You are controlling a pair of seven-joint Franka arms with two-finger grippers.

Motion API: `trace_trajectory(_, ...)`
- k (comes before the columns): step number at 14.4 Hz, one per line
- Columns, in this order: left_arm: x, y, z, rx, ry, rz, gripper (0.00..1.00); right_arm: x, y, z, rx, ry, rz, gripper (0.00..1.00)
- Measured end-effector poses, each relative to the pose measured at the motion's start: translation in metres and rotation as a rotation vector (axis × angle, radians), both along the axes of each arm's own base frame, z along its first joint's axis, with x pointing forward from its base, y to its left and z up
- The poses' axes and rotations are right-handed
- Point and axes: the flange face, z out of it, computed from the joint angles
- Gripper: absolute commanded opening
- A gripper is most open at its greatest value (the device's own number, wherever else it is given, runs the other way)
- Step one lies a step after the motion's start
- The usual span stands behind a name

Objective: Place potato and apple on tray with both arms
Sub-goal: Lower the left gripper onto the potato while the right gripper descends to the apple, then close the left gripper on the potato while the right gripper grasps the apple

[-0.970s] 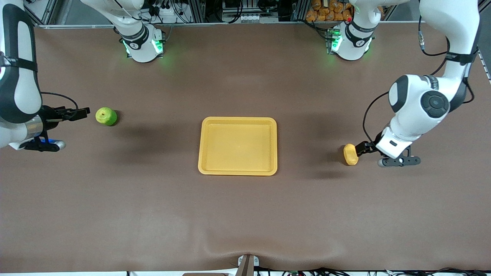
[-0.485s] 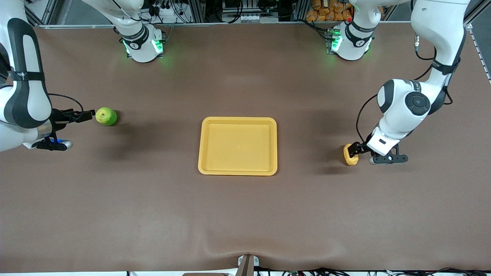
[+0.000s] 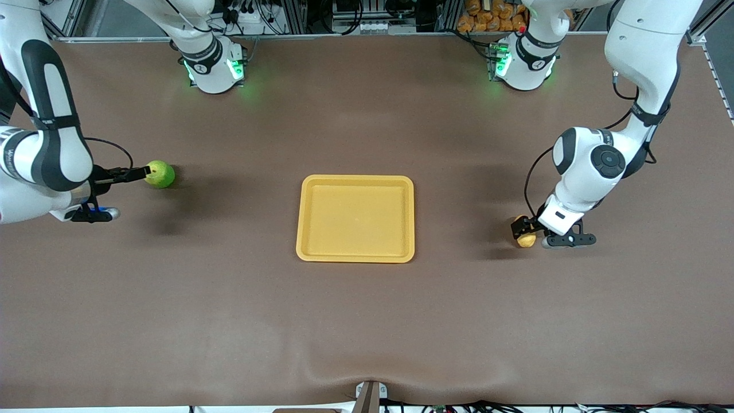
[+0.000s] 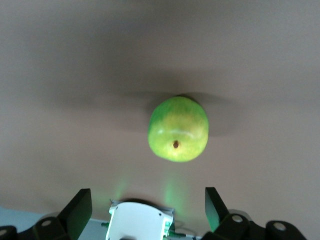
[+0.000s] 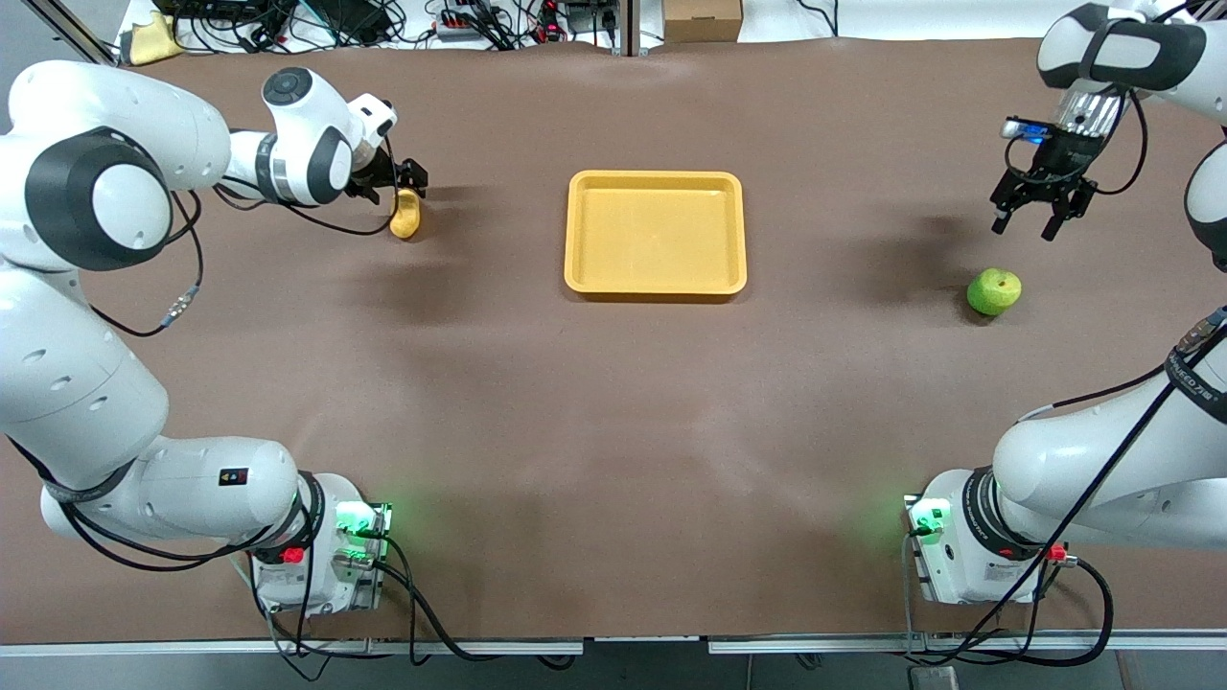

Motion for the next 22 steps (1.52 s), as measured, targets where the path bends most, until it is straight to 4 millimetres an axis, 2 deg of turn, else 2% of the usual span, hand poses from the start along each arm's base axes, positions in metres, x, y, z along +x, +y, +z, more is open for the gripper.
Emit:
trace_trajectory(2, -0.002, -0.004, -0.012, -0.005, 0.005, -0.005, 1.0, -0.006, 0.0, -0.014, 0.006, -0.019, 0.012, 1.0)
trace_trajectory(3, -0.003, -0.005, -0.015, -0.005, 0.01, -0.007, 0.88, -0.009, -0.002, -0.021, 0.007, -0.035, 0.015, 1.0)
trace_trajectory(5, -0.005, -0.007, -0.019, -0.005, 0.018, -0.01, 0.0, -0.016, -0.011, -0.037, 0.009, -0.088, 0.023, 1.0)
trace_trajectory(8, -0.012, -0.006, -0.026, -0.003, 0.036, -0.011, 0.0, -0.028, -0.018, -0.059, 0.01, -0.153, 0.043, 1.0)
trace_trajectory(12, -0.012, -0.006, -0.025, -0.004, 0.035, -0.007, 0.0, -0.037, -0.014, -0.07, 0.017, -0.149, 0.052, 1.0)
trace_trajectory(14, -0.007, -0.005, -0.018, -0.016, 0.022, 0.05, 0.0, -0.043, -0.012, -0.076, 0.016, -0.151, 0.053, 1.0)
trace_trajectory(17, 0.004, -0.005, 0.002, -0.04, -0.008, 0.154, 0.0, -0.052, -0.008, -0.086, 0.02, -0.142, 0.054, 1.0)
trace_trajectory(18, 0.008, -0.005, 0.01, -0.041, -0.005, 0.177, 0.0, -0.055, -0.007, -0.089, 0.021, -0.14, 0.055, 0.91)
trace_trajectory(19, 0.013, -0.005, 0.021, -0.037, 0.01, 0.191, 0.0, -0.058, -0.006, -0.091, 0.022, -0.137, 0.056, 0.39)
trace_trajectory(21, 0.025, -0.009, 0.046, -0.015, 0.068, 0.189, 0.0, -0.06, -0.005, -0.091, 0.028, -0.131, 0.062, 0.33)
trace_trajectory(22, 0.03, -0.018, 0.06, 0.002, 0.104, 0.168, 0.0, -0.061, -0.004, -0.09, 0.036, -0.127, 0.072, 0.24)
